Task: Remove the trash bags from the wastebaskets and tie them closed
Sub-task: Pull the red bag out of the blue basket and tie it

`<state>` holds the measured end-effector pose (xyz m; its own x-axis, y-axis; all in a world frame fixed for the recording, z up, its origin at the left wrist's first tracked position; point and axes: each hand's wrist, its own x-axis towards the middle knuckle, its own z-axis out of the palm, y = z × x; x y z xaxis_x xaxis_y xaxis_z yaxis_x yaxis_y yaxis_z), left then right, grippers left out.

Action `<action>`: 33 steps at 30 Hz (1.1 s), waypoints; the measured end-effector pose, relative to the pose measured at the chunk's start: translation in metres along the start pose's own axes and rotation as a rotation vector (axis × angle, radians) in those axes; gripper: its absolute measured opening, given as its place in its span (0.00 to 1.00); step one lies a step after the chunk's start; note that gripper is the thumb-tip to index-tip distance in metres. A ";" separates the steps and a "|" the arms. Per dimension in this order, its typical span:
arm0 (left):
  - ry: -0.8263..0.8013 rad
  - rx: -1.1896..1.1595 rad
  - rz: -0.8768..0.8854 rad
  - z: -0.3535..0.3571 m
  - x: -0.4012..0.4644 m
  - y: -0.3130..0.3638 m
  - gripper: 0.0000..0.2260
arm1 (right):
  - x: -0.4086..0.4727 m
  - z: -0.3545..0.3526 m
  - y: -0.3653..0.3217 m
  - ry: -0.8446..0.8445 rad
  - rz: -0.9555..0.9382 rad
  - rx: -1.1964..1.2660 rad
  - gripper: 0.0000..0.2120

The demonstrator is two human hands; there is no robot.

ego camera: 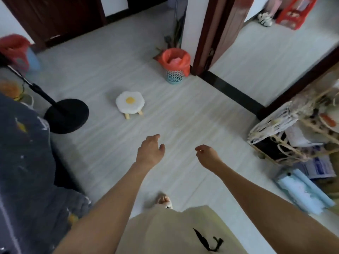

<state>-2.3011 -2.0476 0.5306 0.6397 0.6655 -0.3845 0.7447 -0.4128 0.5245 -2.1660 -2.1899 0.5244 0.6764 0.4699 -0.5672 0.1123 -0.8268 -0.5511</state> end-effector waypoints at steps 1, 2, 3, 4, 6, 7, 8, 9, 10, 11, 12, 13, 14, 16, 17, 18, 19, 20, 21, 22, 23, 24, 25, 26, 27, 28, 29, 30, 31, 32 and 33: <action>-0.001 -0.008 -0.006 -0.016 0.025 0.003 0.22 | 0.020 -0.007 -0.022 0.005 -0.007 -0.005 0.15; -0.009 -0.012 -0.014 -0.032 0.053 0.005 0.22 | 0.043 -0.012 -0.045 0.004 -0.006 -0.013 0.15; -0.017 -0.011 -0.017 -0.045 0.077 0.007 0.22 | 0.064 -0.017 -0.064 0.005 -0.007 -0.005 0.15; -0.030 0.000 -0.017 -0.056 0.102 0.008 0.22 | 0.087 -0.020 -0.083 -0.001 -0.001 0.002 0.15; -0.052 -0.005 -0.023 -0.075 0.153 0.009 0.22 | 0.135 -0.025 -0.115 -0.017 0.002 0.024 0.16; -0.049 -0.013 -0.023 -0.084 0.181 0.008 0.22 | 0.161 -0.025 -0.131 -0.020 -0.002 0.031 0.16; -0.048 -0.016 -0.022 -0.095 0.215 0.008 0.22 | 0.193 -0.027 -0.152 -0.023 0.001 0.050 0.16; -0.051 -0.021 -0.019 -0.100 0.232 0.008 0.22 | 0.208 -0.028 -0.162 -0.030 0.002 0.059 0.15; -0.046 -0.017 -0.015 -0.113 0.273 0.008 0.22 | 0.247 -0.029 -0.186 -0.046 0.000 0.070 0.15; -0.044 -0.022 -0.016 -0.123 0.306 0.009 0.22 | 0.278 -0.030 -0.203 -0.052 0.005 0.089 0.15; -0.030 -0.015 -0.021 -0.137 0.349 0.010 0.22 | 0.318 -0.032 -0.225 -0.049 0.006 0.100 0.15; -0.034 -0.018 -0.031 -0.152 0.387 0.012 0.22 | 0.352 -0.036 -0.245 -0.048 0.002 0.107 0.15; -0.041 -0.011 -0.042 -0.165 0.416 0.014 0.22 | 0.378 -0.036 -0.262 -0.056 -0.003 0.097 0.14; -0.050 0.006 -0.038 -0.201 0.482 0.022 0.21 | 0.441 -0.047 -0.302 -0.063 0.009 0.096 0.14; -0.064 0.023 -0.036 -0.225 0.519 0.025 0.21 | 0.473 -0.053 -0.328 -0.080 0.046 0.098 0.14; -0.061 0.029 -0.034 -0.237 0.536 0.028 0.21 | 0.487 -0.060 -0.341 -0.073 0.061 0.086 0.14; -0.064 0.037 -0.036 -0.254 0.559 0.031 0.21 | 0.503 -0.066 -0.362 -0.083 0.065 0.081 0.14; -0.068 0.042 -0.032 -0.268 0.578 0.033 0.21 | 0.517 -0.071 -0.377 -0.083 0.070 0.098 0.14; -0.063 0.064 -0.024 -0.283 0.602 0.038 0.21 | 0.537 -0.078 -0.395 -0.079 0.071 0.095 0.15; -0.070 0.074 -0.026 -0.296 0.623 0.041 0.21 | 0.551 -0.085 -0.410 -0.083 0.071 0.106 0.15; -0.074 0.088 -0.031 -0.306 0.643 0.042 0.21 | 0.565 -0.092 -0.424 -0.068 0.064 0.098 0.15; -0.083 0.092 -0.028 -0.316 0.667 0.045 0.21 | 0.581 -0.099 -0.440 -0.055 0.065 0.112 0.14; -0.083 0.100 -0.015 -0.324 0.684 0.048 0.21 | 0.594 -0.104 -0.451 -0.048 0.069 0.116 0.14; -0.087 0.107 0.004 -0.331 0.705 0.052 0.21 | 0.608 -0.110 -0.461 -0.032 0.084 0.139 0.14; -0.103 0.125 0.032 -0.339 0.733 0.057 0.21 | 0.628 -0.115 -0.473 -0.010 0.103 0.159 0.15; -0.120 0.139 0.049 -0.344 0.756 0.061 0.21 | 0.642 -0.120 -0.483 0.007 0.119 0.178 0.15; -0.133 0.151 0.062 -0.349 0.776 0.066 0.21 | 0.656 -0.123 -0.490 0.021 0.128 0.191 0.15; -0.147 0.163 0.087 -0.353 0.806 0.070 0.21 | 0.678 -0.126 -0.499 0.041 0.150 0.213 0.15; -0.162 0.162 0.106 -0.357 0.828 0.074 0.21 | 0.695 -0.127 -0.505 0.059 0.156 0.228 0.15; -0.177 0.164 0.128 -0.360 0.848 0.077 0.21 | 0.708 -0.129 -0.513 0.068 0.162 0.233 0.15; -0.196 0.170 0.159 -0.364 0.871 0.080 0.21 | 0.726 -0.129 -0.518 0.090 0.176 0.250 0.16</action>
<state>-1.7538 -1.2746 0.5141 0.7629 0.4583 -0.4560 0.6430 -0.6111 0.4616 -1.6394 -1.4609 0.4770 0.7322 0.2881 -0.6172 -0.1869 -0.7863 -0.5888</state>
